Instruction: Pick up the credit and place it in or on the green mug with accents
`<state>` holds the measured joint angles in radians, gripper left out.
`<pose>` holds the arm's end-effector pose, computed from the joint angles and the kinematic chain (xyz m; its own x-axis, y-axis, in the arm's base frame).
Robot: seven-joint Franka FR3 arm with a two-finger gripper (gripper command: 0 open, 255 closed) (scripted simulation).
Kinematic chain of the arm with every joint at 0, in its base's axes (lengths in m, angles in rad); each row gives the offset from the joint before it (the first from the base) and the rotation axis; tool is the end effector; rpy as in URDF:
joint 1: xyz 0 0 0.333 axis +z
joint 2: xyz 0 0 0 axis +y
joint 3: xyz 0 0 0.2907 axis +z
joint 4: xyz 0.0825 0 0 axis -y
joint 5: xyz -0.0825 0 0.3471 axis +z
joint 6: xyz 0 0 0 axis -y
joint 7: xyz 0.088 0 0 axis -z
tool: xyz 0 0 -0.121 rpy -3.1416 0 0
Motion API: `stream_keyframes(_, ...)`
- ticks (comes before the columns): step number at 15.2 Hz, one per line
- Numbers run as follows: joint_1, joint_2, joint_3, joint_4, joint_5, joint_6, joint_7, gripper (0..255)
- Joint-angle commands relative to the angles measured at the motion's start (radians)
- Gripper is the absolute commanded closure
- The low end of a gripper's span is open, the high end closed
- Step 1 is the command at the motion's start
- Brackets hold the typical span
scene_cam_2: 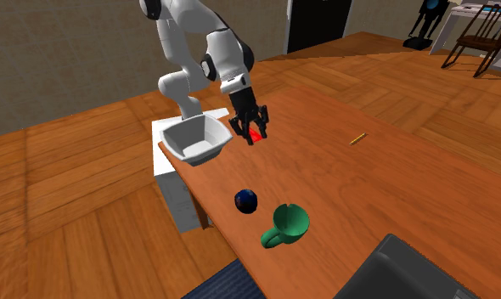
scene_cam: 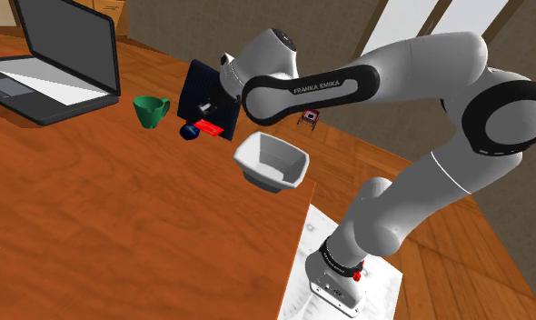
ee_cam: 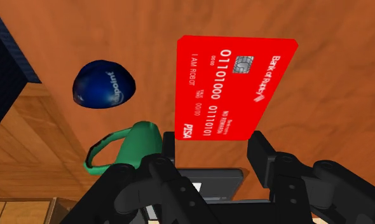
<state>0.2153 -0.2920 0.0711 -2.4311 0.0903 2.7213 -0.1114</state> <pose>0.4535 0.1320 0.4648 0.7894 0.2717 0.5505 0.3220 -0.9467 0.0057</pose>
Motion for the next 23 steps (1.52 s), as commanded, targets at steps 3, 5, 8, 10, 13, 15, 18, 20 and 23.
stream_keyframes(3, -0.007, 0.146, -0.021, 0.158, 0.005, -0.014, -0.033, 255)
stream_keyframes(5, -0.011, 0.219, -0.031, 0.243, 0.011, -0.027, -0.051, 255)
stream_keyframes(8, -0.019, 0.329, -0.042, 0.379, 0.020, -0.055, -0.076, 255)
stream_keyframes(10, -0.026, 0.403, -0.047, 0.477, 0.026, -0.079, -0.090, 255)
stream_keyframes(13, -0.037, 0.517, -0.051, 0.634, 0.032, -0.124, -0.107, 255)
stream_keyframes(15, -0.045, 0.596, -0.053, 0.750, 0.033, -0.161, -0.116, 255)
stream_keyframes(18, -0.056, 0.725, -0.055, 0.946, 0.034, -0.229, -0.124, 255)
stream_keyframes(20, -0.064, 0.821, -0.057, 1.099, 0.032, -0.286, -0.126, 255)
stream_keyframes(23, -0.071, 0.939, -0.058, 1.277, 0.030, -0.349, -0.127, 255)
